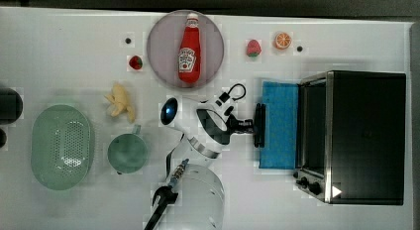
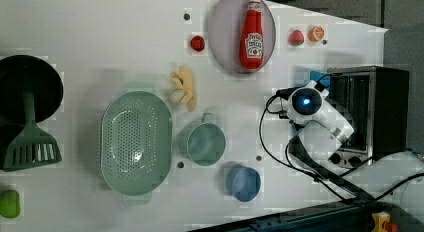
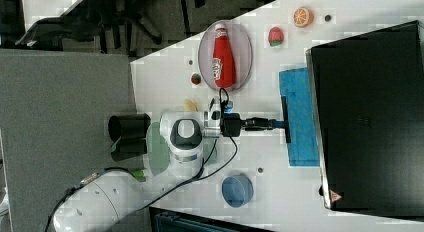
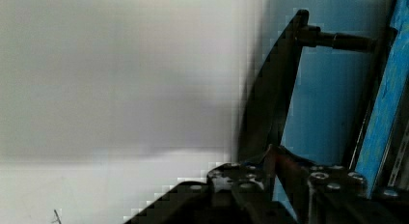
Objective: Flap open oven.
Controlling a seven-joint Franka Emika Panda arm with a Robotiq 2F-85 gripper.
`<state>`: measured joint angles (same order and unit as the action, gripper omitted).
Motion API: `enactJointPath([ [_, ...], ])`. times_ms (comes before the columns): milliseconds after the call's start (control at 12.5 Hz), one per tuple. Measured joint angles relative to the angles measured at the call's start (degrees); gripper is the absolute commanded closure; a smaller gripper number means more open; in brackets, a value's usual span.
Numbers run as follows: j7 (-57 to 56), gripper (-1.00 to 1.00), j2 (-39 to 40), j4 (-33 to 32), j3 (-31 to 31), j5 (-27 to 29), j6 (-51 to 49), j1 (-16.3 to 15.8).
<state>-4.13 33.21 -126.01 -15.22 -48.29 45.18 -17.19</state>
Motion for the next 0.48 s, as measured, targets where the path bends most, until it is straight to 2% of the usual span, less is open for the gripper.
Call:
enactJointPath([
  [160,0.0,0.65,-2.2,-0.6,-0.1,4.2,1.5,0.9],
  [320,0.2,0.65,-6.6,-0.4,-0.2,13.2,1.5,1.3],
  [480,0.2,0.65,-13.5,-0.2,-0.3,18.7,1.7,1.5],
])
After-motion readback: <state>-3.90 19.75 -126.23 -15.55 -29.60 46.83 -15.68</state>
